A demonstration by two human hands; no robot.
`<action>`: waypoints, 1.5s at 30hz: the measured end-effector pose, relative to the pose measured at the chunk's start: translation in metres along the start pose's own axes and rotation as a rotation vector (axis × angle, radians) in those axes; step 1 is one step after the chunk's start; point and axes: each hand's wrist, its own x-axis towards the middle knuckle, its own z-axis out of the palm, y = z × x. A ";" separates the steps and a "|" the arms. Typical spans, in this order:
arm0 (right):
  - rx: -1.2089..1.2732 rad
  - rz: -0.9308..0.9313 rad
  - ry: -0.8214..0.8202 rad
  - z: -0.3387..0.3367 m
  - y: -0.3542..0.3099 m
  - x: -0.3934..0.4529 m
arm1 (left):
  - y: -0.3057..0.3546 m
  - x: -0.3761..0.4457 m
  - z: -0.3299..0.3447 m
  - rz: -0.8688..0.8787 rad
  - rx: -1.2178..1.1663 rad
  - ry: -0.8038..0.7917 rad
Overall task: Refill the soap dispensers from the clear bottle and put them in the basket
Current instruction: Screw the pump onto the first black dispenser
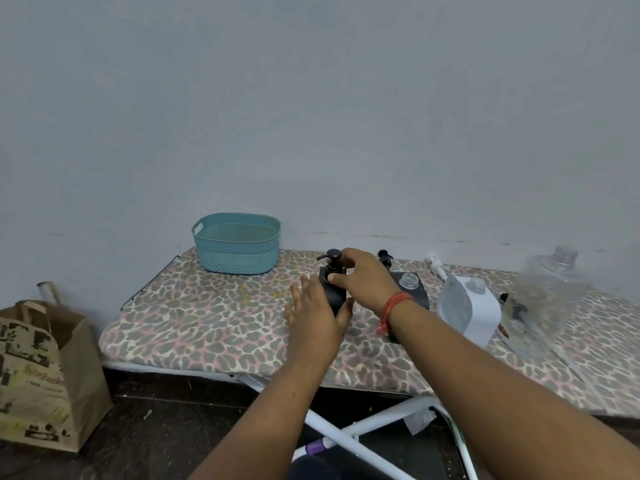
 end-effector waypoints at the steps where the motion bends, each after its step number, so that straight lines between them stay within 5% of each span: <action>1: -0.016 0.008 -0.005 -0.003 0.000 0.002 | 0.000 0.000 0.000 -0.001 -0.001 0.006; 10: 0.014 0.043 0.112 0.016 -0.001 0.003 | 0.000 0.001 0.000 -0.030 0.011 -0.023; 17: 0.099 0.015 -0.120 -0.011 -0.003 0.004 | 0.000 -0.001 0.002 -0.024 0.013 -0.004; 29: -0.037 0.091 0.228 0.027 -0.004 -0.004 | 0.000 0.000 -0.001 -0.018 0.020 -0.025; 36: 0.182 0.060 -0.076 -0.003 -0.001 -0.002 | 0.003 -0.002 0.000 -0.024 0.008 -0.023; 45: 0.050 0.099 0.196 0.026 0.004 -0.002 | 0.000 0.001 0.002 -0.028 0.003 -0.022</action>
